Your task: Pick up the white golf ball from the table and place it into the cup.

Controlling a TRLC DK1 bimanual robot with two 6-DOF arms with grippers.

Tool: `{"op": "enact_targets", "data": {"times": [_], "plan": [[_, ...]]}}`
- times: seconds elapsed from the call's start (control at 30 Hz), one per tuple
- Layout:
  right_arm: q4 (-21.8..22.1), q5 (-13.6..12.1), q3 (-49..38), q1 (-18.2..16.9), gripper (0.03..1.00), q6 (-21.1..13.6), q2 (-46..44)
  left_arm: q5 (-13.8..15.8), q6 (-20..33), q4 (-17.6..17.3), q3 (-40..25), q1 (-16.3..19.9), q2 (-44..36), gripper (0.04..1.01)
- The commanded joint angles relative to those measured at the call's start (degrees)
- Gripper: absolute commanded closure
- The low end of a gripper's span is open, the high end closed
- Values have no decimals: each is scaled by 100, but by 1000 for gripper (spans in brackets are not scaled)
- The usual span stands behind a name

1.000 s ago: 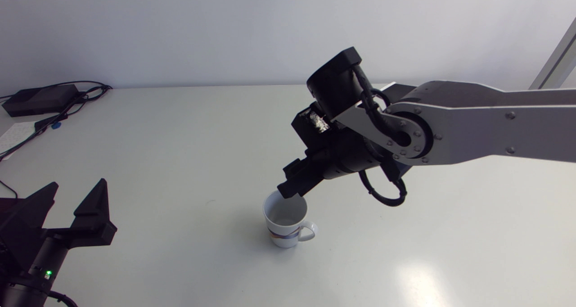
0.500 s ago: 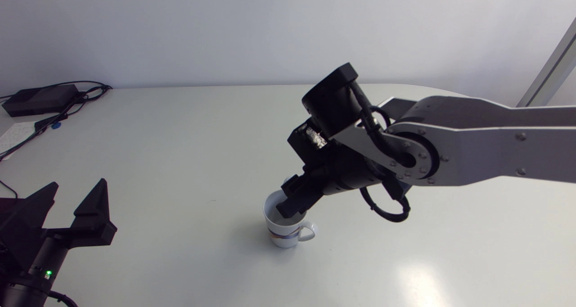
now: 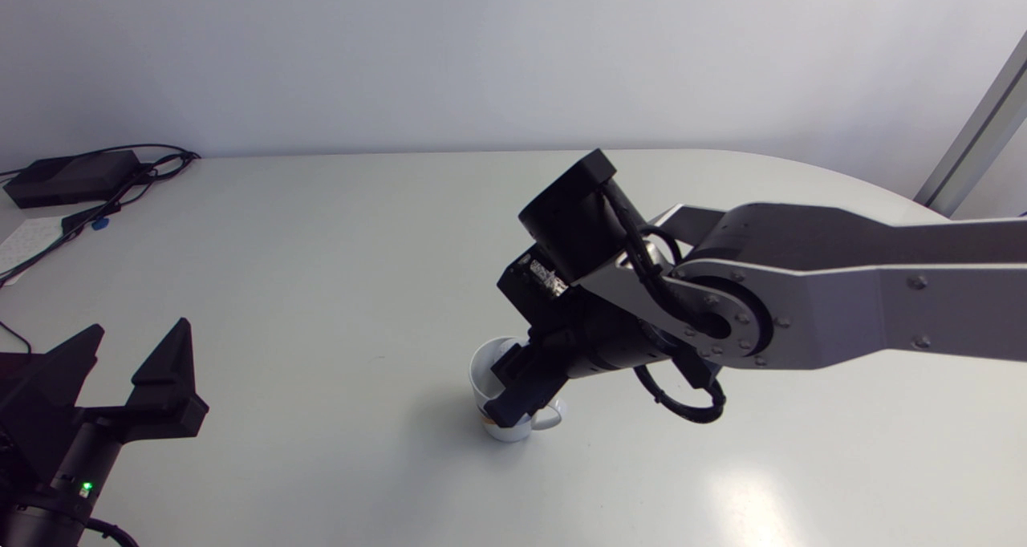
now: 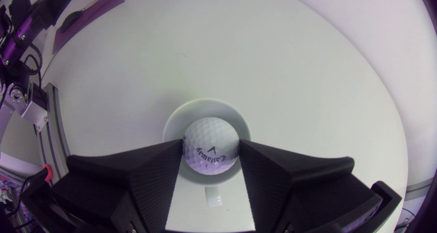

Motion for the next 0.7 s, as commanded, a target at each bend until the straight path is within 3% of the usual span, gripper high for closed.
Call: {"op": "enact_targets", "data": {"times": [0.0,0.33,0.4,0.47,0.67], "plan": [[100,12,-146,63,577,-57,-72,-13,-77,76,-130,41,-87,51],[240,-23,-138,116,572,-101,104,-13,-77,76,-130,41,-87,51],[275,-23,-155,107,510,-101,139,-13,-77,76,-130,41,-95,51],[311,-23,-190,107,379,-110,139,-13,-77,76,-130,41,-87,51],[381,-32,-234,116,354,-128,183,-13,-77,76,-130,41,-87,51]]}}
